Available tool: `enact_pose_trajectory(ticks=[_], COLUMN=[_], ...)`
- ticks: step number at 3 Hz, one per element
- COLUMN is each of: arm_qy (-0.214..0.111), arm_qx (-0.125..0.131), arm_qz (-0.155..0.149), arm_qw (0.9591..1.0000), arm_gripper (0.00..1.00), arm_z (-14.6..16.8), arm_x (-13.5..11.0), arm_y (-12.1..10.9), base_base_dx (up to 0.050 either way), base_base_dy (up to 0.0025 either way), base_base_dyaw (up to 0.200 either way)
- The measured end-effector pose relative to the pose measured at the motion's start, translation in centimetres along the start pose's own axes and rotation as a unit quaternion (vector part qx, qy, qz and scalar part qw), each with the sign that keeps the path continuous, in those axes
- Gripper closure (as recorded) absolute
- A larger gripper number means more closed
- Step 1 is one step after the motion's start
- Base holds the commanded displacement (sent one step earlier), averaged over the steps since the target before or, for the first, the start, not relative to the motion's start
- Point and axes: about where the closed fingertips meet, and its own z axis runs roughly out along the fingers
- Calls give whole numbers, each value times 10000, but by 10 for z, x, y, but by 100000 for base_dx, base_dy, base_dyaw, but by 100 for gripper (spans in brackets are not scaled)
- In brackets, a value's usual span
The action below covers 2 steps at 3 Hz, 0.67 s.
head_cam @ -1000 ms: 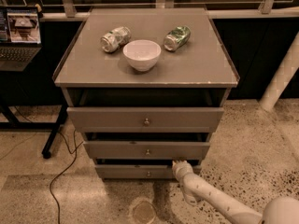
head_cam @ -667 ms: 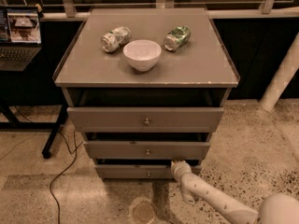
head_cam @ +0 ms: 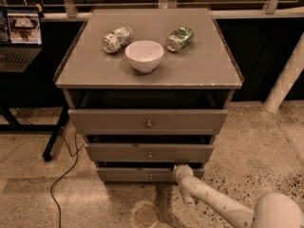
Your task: Open bottom drawer
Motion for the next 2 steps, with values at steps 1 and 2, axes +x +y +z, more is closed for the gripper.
enact_pose_trajectory(ticks=[1, 2], arm_qy=[1, 176], arm_qx=[0, 46], arm_qz=[-1, -152], arm_qw=[10000, 9997], arm_gripper=[100, 100], arm_z=[0, 7], arm_x=[0, 8], arm_y=[0, -1], base_base_dx=[0, 0], base_base_dy=[0, 0], base_base_dyaw=[0, 0])
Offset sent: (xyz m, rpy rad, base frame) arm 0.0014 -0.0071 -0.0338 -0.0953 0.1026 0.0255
